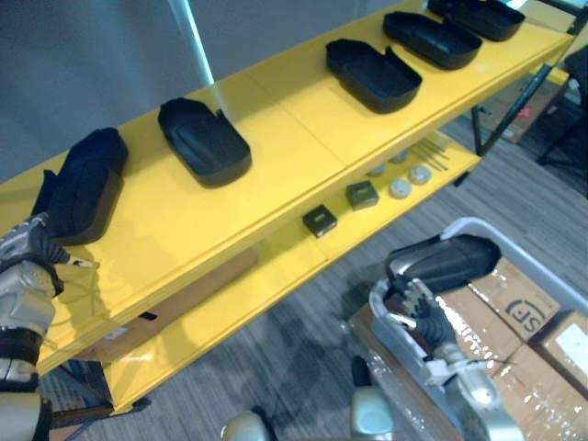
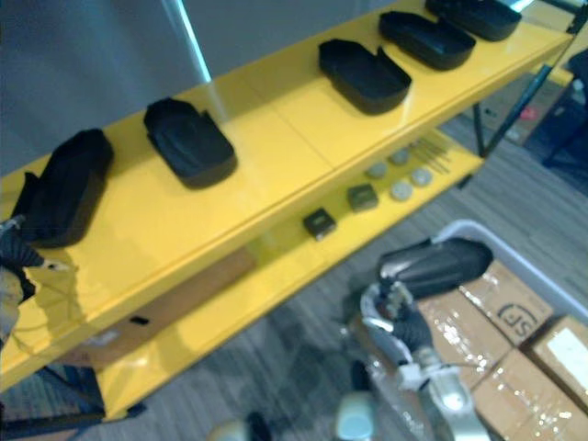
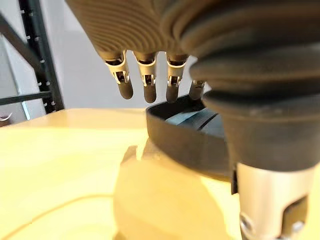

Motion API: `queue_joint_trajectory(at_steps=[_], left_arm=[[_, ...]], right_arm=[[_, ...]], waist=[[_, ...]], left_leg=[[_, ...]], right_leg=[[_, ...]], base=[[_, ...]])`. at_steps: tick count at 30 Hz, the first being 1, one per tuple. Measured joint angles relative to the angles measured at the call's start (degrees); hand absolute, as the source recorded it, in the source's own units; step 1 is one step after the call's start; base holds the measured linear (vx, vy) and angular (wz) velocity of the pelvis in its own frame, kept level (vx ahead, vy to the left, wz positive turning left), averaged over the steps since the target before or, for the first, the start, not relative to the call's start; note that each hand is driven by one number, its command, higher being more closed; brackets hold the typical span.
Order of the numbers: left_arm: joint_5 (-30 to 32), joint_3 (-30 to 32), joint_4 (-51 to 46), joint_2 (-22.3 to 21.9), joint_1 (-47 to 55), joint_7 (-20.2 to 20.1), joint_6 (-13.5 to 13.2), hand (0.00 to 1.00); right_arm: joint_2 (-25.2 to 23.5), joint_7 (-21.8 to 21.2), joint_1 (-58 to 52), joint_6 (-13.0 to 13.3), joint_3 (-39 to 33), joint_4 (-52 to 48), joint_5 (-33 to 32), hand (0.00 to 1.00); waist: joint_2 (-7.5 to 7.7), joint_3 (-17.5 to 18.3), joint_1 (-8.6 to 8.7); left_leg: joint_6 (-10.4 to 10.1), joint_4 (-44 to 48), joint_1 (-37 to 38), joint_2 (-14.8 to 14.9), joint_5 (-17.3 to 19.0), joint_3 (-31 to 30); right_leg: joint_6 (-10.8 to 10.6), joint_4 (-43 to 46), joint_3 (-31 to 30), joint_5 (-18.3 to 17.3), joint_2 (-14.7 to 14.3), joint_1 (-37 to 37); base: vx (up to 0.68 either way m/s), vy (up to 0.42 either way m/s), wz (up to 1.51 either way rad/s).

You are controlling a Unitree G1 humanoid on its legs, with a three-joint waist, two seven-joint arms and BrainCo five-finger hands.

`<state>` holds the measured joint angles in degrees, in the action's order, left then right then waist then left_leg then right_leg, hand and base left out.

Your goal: Walk over and take plastic housings, then place them on the shelf

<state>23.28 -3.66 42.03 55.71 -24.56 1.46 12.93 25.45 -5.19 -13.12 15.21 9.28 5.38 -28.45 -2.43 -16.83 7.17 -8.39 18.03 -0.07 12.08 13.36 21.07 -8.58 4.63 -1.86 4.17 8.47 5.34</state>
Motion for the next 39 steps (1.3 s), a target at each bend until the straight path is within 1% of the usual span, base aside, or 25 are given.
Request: queue_joint_trajectory(at_steps=[2, 6, 9, 10, 11, 12, 13, 15, 16, 17, 19, 21, 25, 29, 34, 38, 39], left_arm=[[0.05, 0.00, 0.66, -0.14, -0.11, -0.68, -0.26, 1.00], [0.19, 0.39, 1.84, -0.27, -1.66, -0.33, -0.44, 1.00], [0.00, 0.38, 1.89, -0.63, -2.49, 0.29, -2.54, 1.00], [-0.30, 0.38, 1.99, -1.75, -2.49, 0.77, -2.77, 1.00], [-0.38, 0.38, 2.19, -2.93, -2.41, 2.11, -2.75, 1.00], [-0.43, 0.39, 2.15, -3.07, -2.43, 2.75, -2.89, 1.00], [-0.43, 0.39, 2.12, -3.06, -2.60, 3.90, -3.08, 1.00], [-0.48, 0.37, 2.13, -3.25, -2.53, 4.70, -3.39, 1.00], [-0.48, 0.32, 1.93, -3.34, -2.60, 4.73, -4.59, 1.00], [-0.48, 0.31, 1.92, -3.86, -2.96, 4.74, -4.95, 1.00], [-0.51, 0.29, 1.92, -4.68, -3.60, 4.85, -5.01, 1.00], [-0.74, 0.09, 2.06, -5.05, -3.60, 4.59, -5.01, 1.00], [-0.83, 0.07, 2.09, -5.57, -3.51, 4.31, -4.99, 1.00], [-0.89, 0.07, 2.14, -5.95, -3.47, 3.68, -4.40, 1.00], [-0.39, 0.07, 2.13, -6.47, -3.47, 3.12, -4.39, 1.00], [0.69, 0.07, 2.08, -6.47, -3.47, 3.17, -5.32, 1.00], [1.77, 0.07, 2.08, -6.47, -3.46, 3.23, -5.69, 1.00]], right_arm=[[0.00, -0.12, 0.32, -0.02, -0.02, -0.34, 0.00, 0.00], [0.00, -0.22, 0.63, -0.40, -0.12, -0.40, -0.02, 0.00], [0.01, -1.22, 1.18, -0.46, -0.25, -0.68, -0.02, 0.00], [0.01, -1.42, 1.26, -0.46, -0.29, -0.84, -0.02, 0.00], [0.02, -1.77, 1.31, -0.46, -0.50, -0.84, -0.02, 0.00], [0.03, -2.19, 1.50, -0.46, -0.73, -0.85, -0.02, 0.00], [0.06, -2.55, 1.66, -0.46, -1.40, -0.91, -0.02, 0.00], [0.25, -2.70, 2.11, -0.46, -2.49, -1.11, -0.04, 0.00], [0.34, -2.88, 2.23, -0.46, -3.06, -1.46, -0.05, 0.00], [0.52, -3.27, 2.24, -0.46, -3.35, -2.14, -0.05, 0.00], [0.85, -3.61, 2.21, -0.46, -3.54, -2.60, -0.04, 0.00], [1.01, -3.61, 2.24, -0.46, -3.73, -2.61, -0.05, 0.00], [1.01, -3.62, 2.10, -0.46, -3.73, -2.61, -0.04, 0.00], [1.01, -3.60, 2.07, -0.47, -3.73, -2.61, -0.03, 0.00], [1.00, -3.55, 2.01, -0.47, -3.70, -2.74, -0.03, 0.00], [1.01, -3.53, 1.63, -0.47, -3.70, -2.74, -0.04, 0.00], [1.01, -3.54, 1.53, -0.47, -3.70, -2.74, -0.04, 0.00]], waist=[[0.28, -0.08, 0.03], [0.32, -0.15, 0.13], [0.44, -1.32, 0.44], [0.42, -1.38, 0.69], [0.35, -1.43, 0.90], [0.35, -1.43, 0.96], [0.23, -1.55, 1.07], [-0.17, -2.42, 1.36], [-0.47, -3.06, 1.65], [-0.72, -3.29, 1.84], [-1.10, -3.50, 2.00], [-1.39, -3.72, 2.61], [-1.45, -3.76, 2.73], [-1.75, -3.92, 2.91], [-1.79, -3.94, 2.90], [-1.81, -3.95, 2.93], [-1.82, -3.95, 2.93]], left_leg=[[0.00, 0.21, -0.16, -0.04, 0.00, 0.12], [0.00, 0.45, -0.06, -0.01, 0.00, 0.14], [0.00, 0.67, -0.07, 0.02, 0.04, 0.20], [0.02, 0.81, -0.26, 0.06, 0.06, 0.21], [0.00, 1.03, -0.54, 0.17, 0.07, 0.22], [-0.01, 1.19, -1.04, 0.24, 0.08, 0.24], [-0.02, 1.49, -1.23, 0.29, 0.09, 0.42], [0.00, 1.52, -1.00, 0.25, 0.08, 1.01], [0.02, 1.53, -1.02, 0.21, 0.09, 1.09], [0.03, 1.53, -1.08, 0.22, 0.09, 1.28], [0.05, 1.49, -1.16, 0.23, 0.06, 1.44], [0.05, 1.41, -1.13, 0.17, 0.06, 1.44], [0.10, 0.83, -0.95, -0.10, -0.07, 1.43], [0.24, 0.44, -0.82, -0.79, -0.31, 1.38], [0.24, 0.51, -0.80, -0.79, -0.31, 1.34], [0.23, 0.61, -0.80, -0.72, -0.28, 1.27], [0.23, 0.60, -0.82, -0.70, -0.28, 1.25]], right_leg=[[0.00, 0.32, -0.23, 0.00, 0.01, 0.71], [0.05, 0.57, -0.34, -0.03, -0.04, 0.73], [0.13, 0.95, -0.52, -0.10, -0.04, 0.77], [0.14, 0.99, -0.52, -0.10, -0.05, 1.04], [0.14, 1.22, -0.57, -0.10, -0.15, 1.34], [0.15, 1.44, -0.66, -0.11, -0.21, 1.69], [0.15, 1.83, -1.00, -0.11, -0.30, 2.44], [0.13, 2.27, -1.54, -0.12, -0.31, 2.77], [0.12, 2.49, -1.61, -0.13, -0.27, 2.89], [0.11, 2.75, -1.78, -0.16, -0.29, 3.29], [0.11, 2.96, -2.00, -0.16, -0.36, 3.61], [-0.04, 3.33, -2.02, -0.40, -0.30, 3.61], [-0.14, 3.73, -2.01, -0.68, -0.14, 3.68], [-0.19, 3.71, -1.98, -0.70, 0.40, 3.96], [-0.18, 3.57, -1.91, -0.70, 0.43, 3.87], [-0.19, 3.46, -1.84, -0.69, 0.43, 3.67], [-0.20, 3.42, -1.81, -0.68, 0.43, 3.64]], base=[[0.00, 0.003, -0.04], [-0.01, 0.012, -0.01], [-0.03, 0.017, -0.02], [-0.05, 0.027, -0.01], [-0.04, 0.026, -0.02], [-0.03, 0.020, -0.05], [-0.03, 0.024, -0.13], [-0.03, 0.028, -0.13], [-0.03, 0.031, -0.07], [-0.04, 0.032, -0.09], [-0.02, 0.021, -0.06], [0.00, 0.000, 0.00], [0.00, 0.016, 0.01], [0.01, 0.044, 0.04], [0.00, 0.029, 0.01], [0.00, 0.000, 0.00], [0.00, 0.000, 0.00]])
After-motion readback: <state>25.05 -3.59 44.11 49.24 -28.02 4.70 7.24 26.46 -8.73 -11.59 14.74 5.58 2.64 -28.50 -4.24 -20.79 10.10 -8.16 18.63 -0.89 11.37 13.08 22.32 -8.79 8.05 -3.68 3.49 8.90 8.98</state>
